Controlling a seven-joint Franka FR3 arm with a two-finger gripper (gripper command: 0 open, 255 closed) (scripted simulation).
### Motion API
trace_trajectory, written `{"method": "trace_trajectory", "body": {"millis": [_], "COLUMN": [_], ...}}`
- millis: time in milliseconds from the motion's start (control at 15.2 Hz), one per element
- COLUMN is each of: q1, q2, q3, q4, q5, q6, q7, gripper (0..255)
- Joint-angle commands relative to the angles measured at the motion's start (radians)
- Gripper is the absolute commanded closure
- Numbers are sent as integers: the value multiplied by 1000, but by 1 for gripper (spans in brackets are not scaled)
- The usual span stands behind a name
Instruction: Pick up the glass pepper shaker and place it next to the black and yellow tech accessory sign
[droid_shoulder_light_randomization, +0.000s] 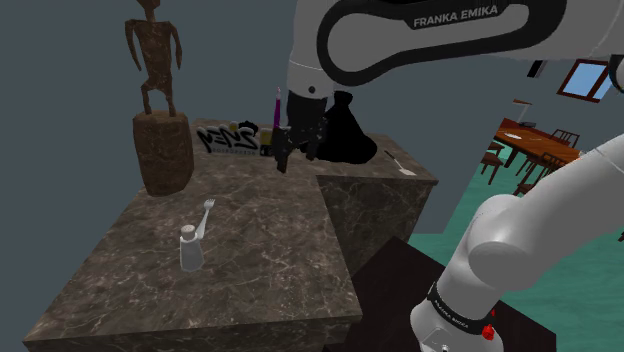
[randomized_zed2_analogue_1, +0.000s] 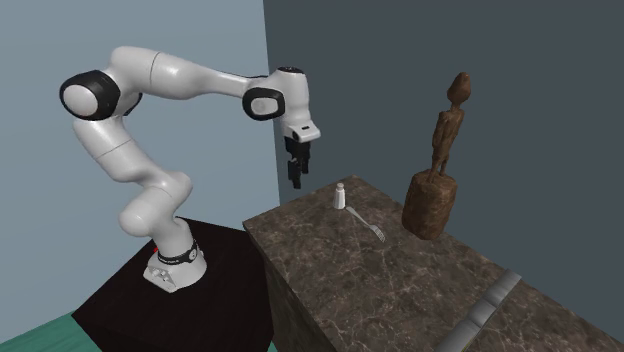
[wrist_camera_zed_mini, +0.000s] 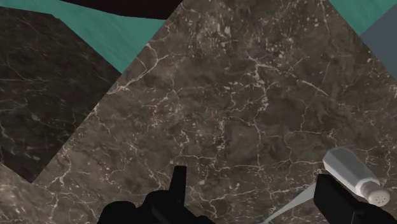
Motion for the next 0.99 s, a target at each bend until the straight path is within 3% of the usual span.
{"method": "trace_trajectory", "body": {"millis": [0,528,924], "q1": [-3,9,79], "q2": [76,387,657], "q3": [43,185,224], "q4": [37,225,428], "q5": [-15,-152,-312], "q6": [31,88,70], "q7": [59,316,510], "gripper": [0,0,0]}}
